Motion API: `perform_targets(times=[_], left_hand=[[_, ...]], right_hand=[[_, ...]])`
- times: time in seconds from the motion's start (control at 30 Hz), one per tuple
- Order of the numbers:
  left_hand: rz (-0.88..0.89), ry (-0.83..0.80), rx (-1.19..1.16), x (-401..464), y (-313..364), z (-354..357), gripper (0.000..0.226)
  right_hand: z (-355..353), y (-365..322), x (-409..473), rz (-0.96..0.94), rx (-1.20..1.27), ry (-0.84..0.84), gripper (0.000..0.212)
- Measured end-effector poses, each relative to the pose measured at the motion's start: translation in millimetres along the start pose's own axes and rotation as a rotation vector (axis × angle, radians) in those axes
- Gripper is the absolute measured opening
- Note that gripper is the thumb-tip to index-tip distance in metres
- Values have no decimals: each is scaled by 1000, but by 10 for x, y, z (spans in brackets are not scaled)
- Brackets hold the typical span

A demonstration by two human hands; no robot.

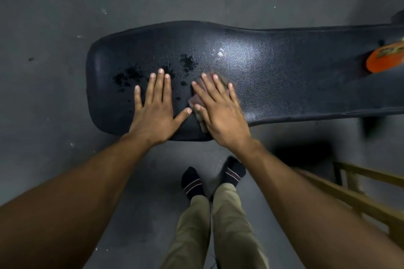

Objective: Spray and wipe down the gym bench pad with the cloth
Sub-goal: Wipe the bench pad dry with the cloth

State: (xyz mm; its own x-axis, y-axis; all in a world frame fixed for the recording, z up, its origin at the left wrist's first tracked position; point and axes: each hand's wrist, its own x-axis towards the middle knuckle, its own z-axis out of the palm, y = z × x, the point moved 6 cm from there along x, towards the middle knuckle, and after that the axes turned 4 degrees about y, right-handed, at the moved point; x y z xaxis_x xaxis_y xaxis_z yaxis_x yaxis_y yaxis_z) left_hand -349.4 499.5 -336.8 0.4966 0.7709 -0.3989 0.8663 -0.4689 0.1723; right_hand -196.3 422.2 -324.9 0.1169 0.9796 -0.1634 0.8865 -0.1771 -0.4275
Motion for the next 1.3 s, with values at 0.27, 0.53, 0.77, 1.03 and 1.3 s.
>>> perform_targets(times=[0.27,0.53,0.77,1.03,1.3], left_hand=[[0,-9,-15,-2,-13,-4,102],[-5,-16,0,18,-28,21,101],[-12,-29,1,15,-30,-8,100],[24,54,20,-15,-49,29,101],[13,67,62,2,-53,63,99]], right_hand=[[-533,1008,286,291,4,75,55],[-350,128,1366,68,-12,17,57],[-323,316,944,-110,-64,-60,57],[-575,678,1617,172,-17,58,57],[-131,-474,1980,-258,-76,-49,58]])
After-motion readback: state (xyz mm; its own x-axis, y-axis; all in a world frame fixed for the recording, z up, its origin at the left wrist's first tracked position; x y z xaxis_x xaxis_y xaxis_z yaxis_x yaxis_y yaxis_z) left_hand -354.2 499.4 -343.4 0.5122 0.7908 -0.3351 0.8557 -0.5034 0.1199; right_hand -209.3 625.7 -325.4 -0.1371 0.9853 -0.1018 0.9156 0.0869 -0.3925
